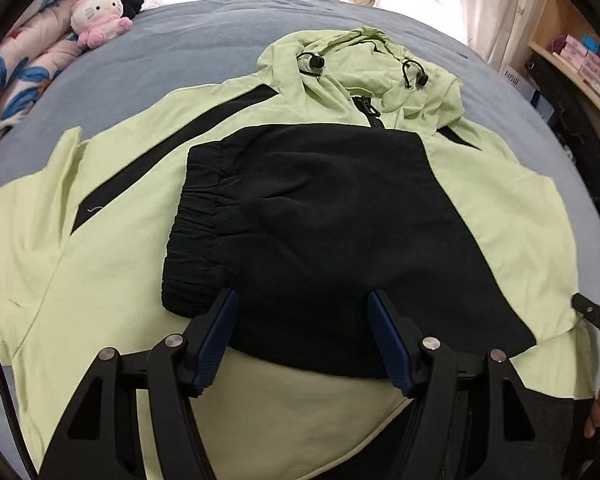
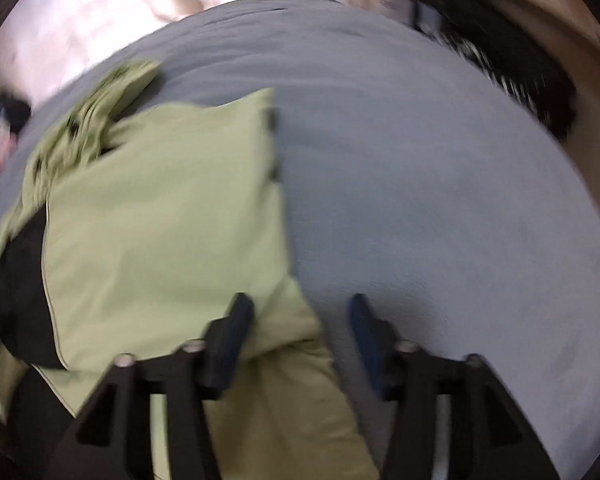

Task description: Fold large clothes

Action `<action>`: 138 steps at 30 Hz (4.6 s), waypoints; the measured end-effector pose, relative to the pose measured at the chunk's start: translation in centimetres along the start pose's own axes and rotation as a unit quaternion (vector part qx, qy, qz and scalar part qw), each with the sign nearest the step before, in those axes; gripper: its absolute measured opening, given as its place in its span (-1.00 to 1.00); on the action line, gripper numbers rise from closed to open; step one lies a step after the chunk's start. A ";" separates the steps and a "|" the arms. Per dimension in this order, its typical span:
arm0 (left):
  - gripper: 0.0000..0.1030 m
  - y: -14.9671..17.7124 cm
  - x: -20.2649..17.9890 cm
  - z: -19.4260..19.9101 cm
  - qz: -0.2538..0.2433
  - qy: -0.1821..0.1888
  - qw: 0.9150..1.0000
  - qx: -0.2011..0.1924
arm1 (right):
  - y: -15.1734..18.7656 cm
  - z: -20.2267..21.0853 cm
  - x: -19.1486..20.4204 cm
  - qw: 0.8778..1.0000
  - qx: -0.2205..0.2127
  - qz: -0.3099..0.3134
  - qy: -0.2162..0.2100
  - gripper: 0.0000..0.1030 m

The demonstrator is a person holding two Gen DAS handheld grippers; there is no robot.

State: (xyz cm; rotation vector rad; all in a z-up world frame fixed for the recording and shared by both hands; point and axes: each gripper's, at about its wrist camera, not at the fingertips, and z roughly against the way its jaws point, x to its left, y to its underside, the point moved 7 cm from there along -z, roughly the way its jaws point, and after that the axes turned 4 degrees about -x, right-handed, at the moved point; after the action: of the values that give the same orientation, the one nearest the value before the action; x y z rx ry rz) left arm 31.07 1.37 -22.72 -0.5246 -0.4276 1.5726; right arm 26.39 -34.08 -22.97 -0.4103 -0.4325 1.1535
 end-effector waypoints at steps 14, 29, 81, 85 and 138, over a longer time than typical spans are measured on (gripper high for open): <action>0.29 0.1 0.0 0.6 0.000 -0.010 1.000 -0.001 | 0.4 0.0 1.8 1.000 0.000 0.017 0.011 0.07; 0.30 0.8 -3.0 8.6 -0.014 0.034 0.998 -0.048 | 3.4 6.0 5.4 0.999 0.007 0.005 -0.031 0.07; 0.08 4.1 45.4 19.3 0.275 -0.036 0.951 -0.134 | 14.2 19.1 48.7 0.934 -0.121 0.299 -0.151 0.07; 0.08 4.9 47.6 15.5 0.297 -0.003 0.949 -0.110 | 14.4 16.7 51.1 0.936 -0.118 0.299 -0.142 0.07; -0.43 6.1 2.4 5.2 -0.043 0.135 0.989 0.032 | 9.4 10.8 19.9 0.994 -0.048 0.033 -0.093 0.08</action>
State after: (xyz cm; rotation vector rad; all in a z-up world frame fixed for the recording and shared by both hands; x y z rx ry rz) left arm 23.00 3.51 -22.04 -0.6521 -0.1900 1.4045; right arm 20.25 -11.26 -16.43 -0.4043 -0.6434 1.2430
